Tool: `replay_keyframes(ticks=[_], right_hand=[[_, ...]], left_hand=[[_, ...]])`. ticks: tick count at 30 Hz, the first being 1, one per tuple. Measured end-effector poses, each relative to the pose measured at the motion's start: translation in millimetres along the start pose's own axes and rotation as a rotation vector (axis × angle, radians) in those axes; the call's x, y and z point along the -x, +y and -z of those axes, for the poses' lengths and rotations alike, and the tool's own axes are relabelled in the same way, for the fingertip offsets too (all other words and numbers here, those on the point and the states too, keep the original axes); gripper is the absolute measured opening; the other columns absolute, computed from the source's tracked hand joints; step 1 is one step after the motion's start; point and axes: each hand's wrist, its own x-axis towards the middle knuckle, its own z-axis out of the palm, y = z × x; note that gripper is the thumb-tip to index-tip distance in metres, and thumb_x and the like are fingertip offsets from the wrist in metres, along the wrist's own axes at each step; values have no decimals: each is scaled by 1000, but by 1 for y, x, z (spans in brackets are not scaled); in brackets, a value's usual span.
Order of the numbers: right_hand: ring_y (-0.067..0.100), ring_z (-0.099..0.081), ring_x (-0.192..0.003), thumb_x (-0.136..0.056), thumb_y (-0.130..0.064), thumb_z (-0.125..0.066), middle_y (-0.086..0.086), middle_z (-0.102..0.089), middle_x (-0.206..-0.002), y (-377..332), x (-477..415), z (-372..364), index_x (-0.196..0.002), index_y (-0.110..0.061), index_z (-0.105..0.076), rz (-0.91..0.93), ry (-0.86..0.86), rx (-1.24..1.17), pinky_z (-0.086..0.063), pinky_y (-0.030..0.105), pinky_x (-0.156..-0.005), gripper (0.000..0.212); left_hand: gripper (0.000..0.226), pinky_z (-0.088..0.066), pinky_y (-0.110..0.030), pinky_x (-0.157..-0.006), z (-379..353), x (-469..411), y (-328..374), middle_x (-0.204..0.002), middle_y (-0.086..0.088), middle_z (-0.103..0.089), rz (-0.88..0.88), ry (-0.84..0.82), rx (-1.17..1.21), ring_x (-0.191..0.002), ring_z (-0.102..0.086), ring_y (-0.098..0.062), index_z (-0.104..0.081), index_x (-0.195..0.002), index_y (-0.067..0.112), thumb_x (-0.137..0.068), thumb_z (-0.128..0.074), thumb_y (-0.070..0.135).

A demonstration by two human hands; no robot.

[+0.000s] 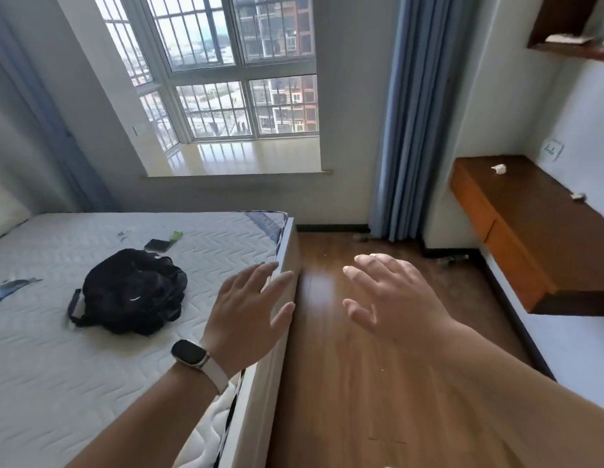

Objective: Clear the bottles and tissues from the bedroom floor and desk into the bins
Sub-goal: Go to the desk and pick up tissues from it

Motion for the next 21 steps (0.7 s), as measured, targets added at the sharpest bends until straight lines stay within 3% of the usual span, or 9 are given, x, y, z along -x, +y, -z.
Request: replay_keyframes(ticks=[5, 10, 21], right_hand=[[29, -54, -119, -85, -52, -44, 8, -59, -128, 104, -21, 3, -123, -18, -61, -88, -20, 14, -45, 49, -95, 54], [29, -54, -119, -87, -51, -43, 8, -60, -127, 189, -16, 12, -123, -17, -62, -183, -16, 57, -44, 46, -95, 54], [31, -53, -118, -90, -50, -41, 12, -59, -126, 288, 2, 27, -124, -13, -61, -373, -25, 97, -46, 45, -94, 54]], left_hand=[[48, -43, -43, -100, -30, -104, 53, -135, -2, -57, -79, 13, 13, -125, -51, -25, -56, -130, 25, -88, -45, 47], [49, -39, -39, -103, -61, -175, 110, -137, -1, -56, -166, -7, 43, -128, -50, -23, -57, -130, 26, -89, -42, 48], [50, -40, -45, -106, -114, -275, 182, -139, 2, -54, -350, -25, 164, -132, -47, -22, -57, -132, 25, -89, -47, 49]])
